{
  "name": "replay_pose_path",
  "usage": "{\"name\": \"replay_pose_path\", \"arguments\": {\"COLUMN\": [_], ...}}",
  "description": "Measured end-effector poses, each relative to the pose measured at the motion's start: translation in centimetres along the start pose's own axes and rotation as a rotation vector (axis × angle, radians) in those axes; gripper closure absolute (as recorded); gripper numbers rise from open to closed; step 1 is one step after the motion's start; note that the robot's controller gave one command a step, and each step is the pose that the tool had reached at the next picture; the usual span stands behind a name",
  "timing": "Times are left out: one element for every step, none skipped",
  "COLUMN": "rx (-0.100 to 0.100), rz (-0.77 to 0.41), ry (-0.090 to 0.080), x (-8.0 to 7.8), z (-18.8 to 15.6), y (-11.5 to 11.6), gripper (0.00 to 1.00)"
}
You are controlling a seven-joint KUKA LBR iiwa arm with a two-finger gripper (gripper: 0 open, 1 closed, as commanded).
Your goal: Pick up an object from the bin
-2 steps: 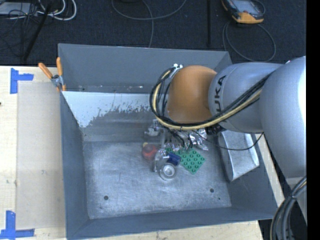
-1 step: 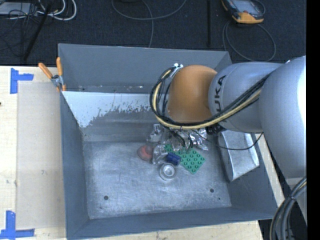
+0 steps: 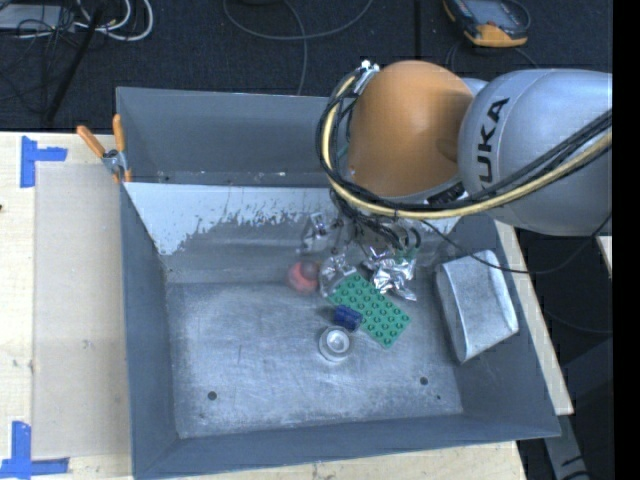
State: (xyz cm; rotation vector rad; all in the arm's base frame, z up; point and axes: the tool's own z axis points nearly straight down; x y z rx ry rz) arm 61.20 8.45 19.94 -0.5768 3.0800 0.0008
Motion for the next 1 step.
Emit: {"name": "replay_pose_path", "arguments": {"rx": [-0.001], "rz": [-0.277], "ry": [0.001], "x": [-0.49], "z": [-6.55], "y": [-0.35], "gripper": [1.00]}}
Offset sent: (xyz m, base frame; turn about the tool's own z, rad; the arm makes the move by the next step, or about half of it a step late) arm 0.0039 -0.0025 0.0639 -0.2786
